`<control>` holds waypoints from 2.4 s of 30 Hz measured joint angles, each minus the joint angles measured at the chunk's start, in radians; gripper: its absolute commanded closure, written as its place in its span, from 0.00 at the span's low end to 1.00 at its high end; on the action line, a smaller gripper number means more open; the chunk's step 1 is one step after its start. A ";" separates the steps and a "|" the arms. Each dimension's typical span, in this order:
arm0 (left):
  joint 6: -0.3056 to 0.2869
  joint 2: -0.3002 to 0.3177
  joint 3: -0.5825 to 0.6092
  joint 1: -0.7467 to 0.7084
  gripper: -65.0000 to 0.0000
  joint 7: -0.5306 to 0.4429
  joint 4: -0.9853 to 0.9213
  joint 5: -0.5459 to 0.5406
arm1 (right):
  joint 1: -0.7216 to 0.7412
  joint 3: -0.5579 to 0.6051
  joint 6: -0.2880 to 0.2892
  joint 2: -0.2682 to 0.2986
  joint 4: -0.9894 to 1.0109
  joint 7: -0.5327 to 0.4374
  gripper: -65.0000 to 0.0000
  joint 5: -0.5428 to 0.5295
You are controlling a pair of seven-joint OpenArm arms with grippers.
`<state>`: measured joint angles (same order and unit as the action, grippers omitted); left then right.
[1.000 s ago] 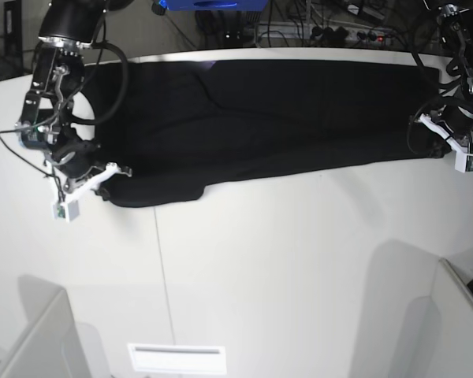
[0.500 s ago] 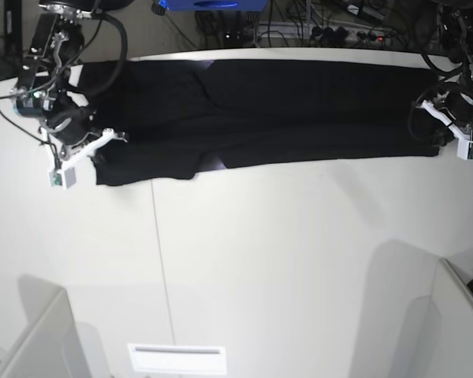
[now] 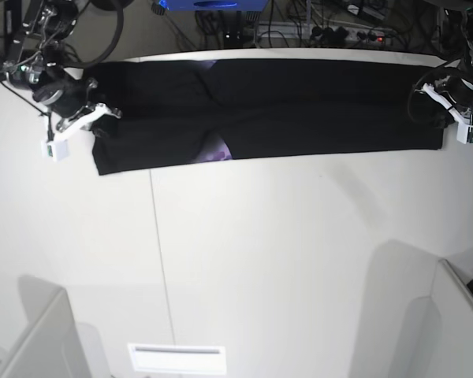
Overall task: Fold the T-shirt properly
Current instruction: 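Grasp both hem corners and fold them up onto the collar, then release the hem and reposition both grippers on the folded edges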
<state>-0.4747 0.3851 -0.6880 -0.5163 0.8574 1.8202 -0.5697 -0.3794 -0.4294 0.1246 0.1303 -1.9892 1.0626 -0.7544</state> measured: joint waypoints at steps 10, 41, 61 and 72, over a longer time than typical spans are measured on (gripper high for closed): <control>-0.001 0.000 0.000 -0.035 1.00 -0.004 -0.004 0.003 | -0.048 -0.001 0.000 0.003 0.000 0.004 1.00 0.000; 0.003 -0.079 -0.190 -0.044 0.23 0.000 -0.033 0.008 | -0.063 -0.072 0.000 -0.032 0.020 -0.059 0.65 0.108; 0.006 -0.161 -0.080 0.106 1.00 -0.018 -0.260 0.029 | -0.002 0.098 0.039 -0.032 0.213 -0.156 1.00 0.109; 0.003 -0.161 0.018 0.281 1.00 -0.068 -0.331 0.276 | 0.133 0.109 0.056 0.016 0.427 -0.226 1.00 0.051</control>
<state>-0.4721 0.2245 -0.6697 -0.2352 0.7895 1.4895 -0.2935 -0.2462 -0.3206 0.1810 0.1459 -1.5623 0.8368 -0.7029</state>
